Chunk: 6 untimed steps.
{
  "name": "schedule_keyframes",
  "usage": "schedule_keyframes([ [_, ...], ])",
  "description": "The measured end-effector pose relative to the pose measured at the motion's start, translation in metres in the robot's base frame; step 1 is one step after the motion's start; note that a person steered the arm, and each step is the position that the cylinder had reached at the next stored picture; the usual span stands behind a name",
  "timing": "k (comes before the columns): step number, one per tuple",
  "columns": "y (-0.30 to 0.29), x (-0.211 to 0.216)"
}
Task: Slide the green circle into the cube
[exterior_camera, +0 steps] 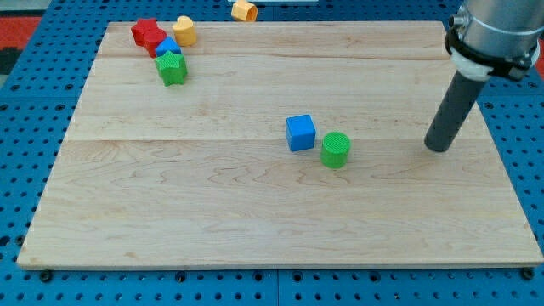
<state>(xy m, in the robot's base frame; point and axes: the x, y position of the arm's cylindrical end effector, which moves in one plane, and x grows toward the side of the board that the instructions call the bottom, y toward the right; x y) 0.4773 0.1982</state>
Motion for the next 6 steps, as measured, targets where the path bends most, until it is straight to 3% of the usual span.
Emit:
schedule_keyframes([
  [1, -0.062, 0.021],
  [2, -0.104, 0.009],
  [4, -0.161, -0.049],
  [6, -0.311, -0.060],
])
